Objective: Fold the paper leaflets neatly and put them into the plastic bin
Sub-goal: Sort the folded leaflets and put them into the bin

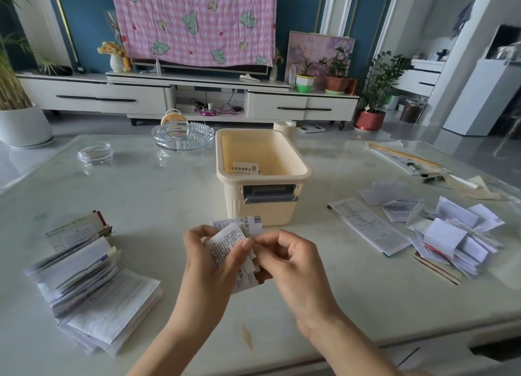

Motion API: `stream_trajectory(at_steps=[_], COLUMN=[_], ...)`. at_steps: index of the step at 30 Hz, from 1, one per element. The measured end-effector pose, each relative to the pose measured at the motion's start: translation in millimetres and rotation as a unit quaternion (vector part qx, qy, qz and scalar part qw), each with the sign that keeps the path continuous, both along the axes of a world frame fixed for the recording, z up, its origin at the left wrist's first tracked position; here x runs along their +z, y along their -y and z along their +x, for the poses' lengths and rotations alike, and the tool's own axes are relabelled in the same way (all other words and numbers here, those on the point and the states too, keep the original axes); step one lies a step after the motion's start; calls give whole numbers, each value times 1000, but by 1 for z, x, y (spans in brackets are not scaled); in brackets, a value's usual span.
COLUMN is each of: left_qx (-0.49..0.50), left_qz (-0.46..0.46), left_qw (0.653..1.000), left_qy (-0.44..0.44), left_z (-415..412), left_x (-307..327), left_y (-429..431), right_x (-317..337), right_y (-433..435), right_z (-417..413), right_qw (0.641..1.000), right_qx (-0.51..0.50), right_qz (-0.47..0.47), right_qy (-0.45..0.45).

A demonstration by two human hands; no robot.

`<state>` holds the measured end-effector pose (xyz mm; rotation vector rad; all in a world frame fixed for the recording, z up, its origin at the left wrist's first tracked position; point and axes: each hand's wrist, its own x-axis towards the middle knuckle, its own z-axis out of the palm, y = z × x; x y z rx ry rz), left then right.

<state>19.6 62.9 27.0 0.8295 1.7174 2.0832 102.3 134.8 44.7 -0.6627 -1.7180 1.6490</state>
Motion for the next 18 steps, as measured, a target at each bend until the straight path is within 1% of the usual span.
stream_trajectory(at_steps=[3,5,6,8,9,10,11,13,14,15,16,17,18], left_qx=[6,5,-3,-30,-45,-59,-68,-72,-70,-70,-74,-77,-77], left_qz=[14,24,27,24,16,4,-15,-50,-67,-82,-89,-92,-95], left_qw=[1000,999,999,998,998,998,997,990,985,982,981,981,981], left_qy=[17,36,44,42,29,8,-25,-109,-139,-153,-155,-155,-152], left_z=[0,-1,-1,-2,-2,-2,-2,-1,-2,-4,-5,-7,-7], left_x=[-5,-7,-8,-13,-17,-22,-26,-32,-34,-36,-38,-39,-40], left_y=[1,4,2,1,1,0,3,6,8,10,12,13,15], right_x=[-3,-5,-5,-5,-7,-11,-16,-32,-40,-45,-48,-49,-50], right_y=[3,0,-4,-7,-5,-5,-5,-7,-11,-15,-17,-19,-18], right_z=[2,3,5,6,5,2,0,-4,-6,-7,-8,-8,-8], right_qw=[999,995,990,985,981,977,978,982,978,961,931,907,901], right_qx=[1,-11,1,93,148,177,178,152,121,83,55,45,54], right_qz=[14,49,66,22,-9,-29,-34,16,83,178,262,311,311], right_qy=[32,89,127,145,129,112,104,114,146,195,247,282,299])
